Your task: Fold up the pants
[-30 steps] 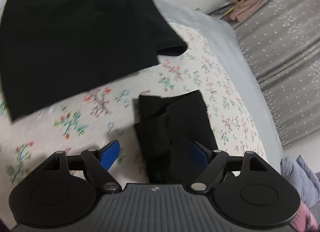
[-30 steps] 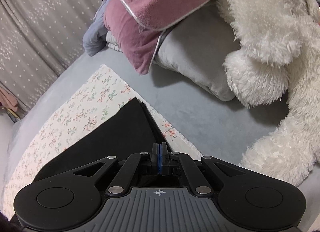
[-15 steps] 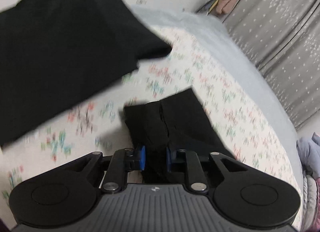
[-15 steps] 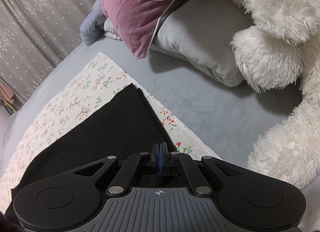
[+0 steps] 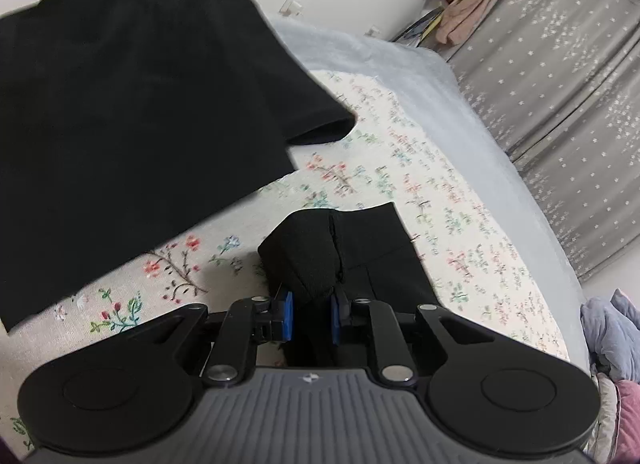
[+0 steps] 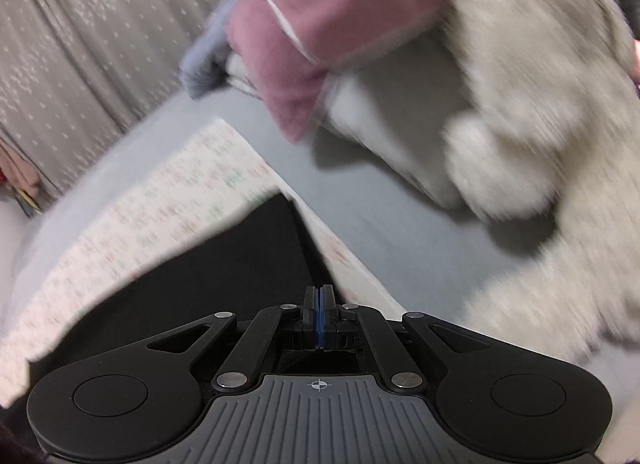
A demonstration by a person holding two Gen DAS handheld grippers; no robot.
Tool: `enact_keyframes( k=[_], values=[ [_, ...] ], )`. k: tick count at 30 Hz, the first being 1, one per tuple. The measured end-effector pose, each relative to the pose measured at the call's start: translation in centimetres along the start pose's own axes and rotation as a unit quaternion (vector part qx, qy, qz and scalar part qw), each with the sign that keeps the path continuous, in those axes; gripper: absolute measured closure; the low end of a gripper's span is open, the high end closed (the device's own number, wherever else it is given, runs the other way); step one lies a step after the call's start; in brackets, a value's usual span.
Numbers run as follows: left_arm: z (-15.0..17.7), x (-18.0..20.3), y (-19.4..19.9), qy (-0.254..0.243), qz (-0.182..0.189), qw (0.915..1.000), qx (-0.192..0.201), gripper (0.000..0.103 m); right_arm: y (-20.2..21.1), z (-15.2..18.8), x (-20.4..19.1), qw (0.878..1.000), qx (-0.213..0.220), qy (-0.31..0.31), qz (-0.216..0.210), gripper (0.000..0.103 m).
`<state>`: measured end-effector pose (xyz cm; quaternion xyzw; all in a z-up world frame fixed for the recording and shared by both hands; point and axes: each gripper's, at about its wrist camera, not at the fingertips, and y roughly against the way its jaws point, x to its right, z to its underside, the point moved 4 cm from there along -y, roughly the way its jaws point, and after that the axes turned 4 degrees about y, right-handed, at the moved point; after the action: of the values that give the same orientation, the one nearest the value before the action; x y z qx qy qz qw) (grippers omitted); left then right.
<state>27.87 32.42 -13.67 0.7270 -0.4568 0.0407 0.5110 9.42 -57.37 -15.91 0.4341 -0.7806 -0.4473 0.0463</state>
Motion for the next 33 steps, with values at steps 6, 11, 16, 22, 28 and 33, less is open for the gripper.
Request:
enact_keyframes(
  k=[6,11,16,22,28,33],
  values=[
    [0.4,1.1,0.2,-0.055,-0.008,0.9981,0.027,0.093,-2.7,3.0,1.5,1.000,-0.023,0.000,0.016,0.103],
    [0.5,0.6,0.1,-0.057,-0.002,0.9982,0.017,0.089,-1.8,2.9,0.1,0.998,-0.018,0.047,0.031,0.102],
    [-0.2,-0.6,0.4,-0.010,0.009,0.9999,0.003,0.075,-1.5,3.2,-0.5,0.997,-0.020,0.060,0.049,0.093],
    [-2.4,0.2,2.6,0.001,0.020,0.9983,0.055,0.063,-0.1,2.5,-5.7,0.991,0.013,0.120,0.059,0.073],
    [-2.6,6.1,-0.1,-0.082,0.049,0.9952,0.025,0.049,0.4,1.5,-16.8,0.976,0.034,0.215,-0.020,0.045],
    [-2.9,10.0,-4.5,-0.132,0.036,0.9905,0.013,0.035,-1.6,3.6,-28.9,0.932,0.008,0.336,-0.137,0.034]
  ],
)
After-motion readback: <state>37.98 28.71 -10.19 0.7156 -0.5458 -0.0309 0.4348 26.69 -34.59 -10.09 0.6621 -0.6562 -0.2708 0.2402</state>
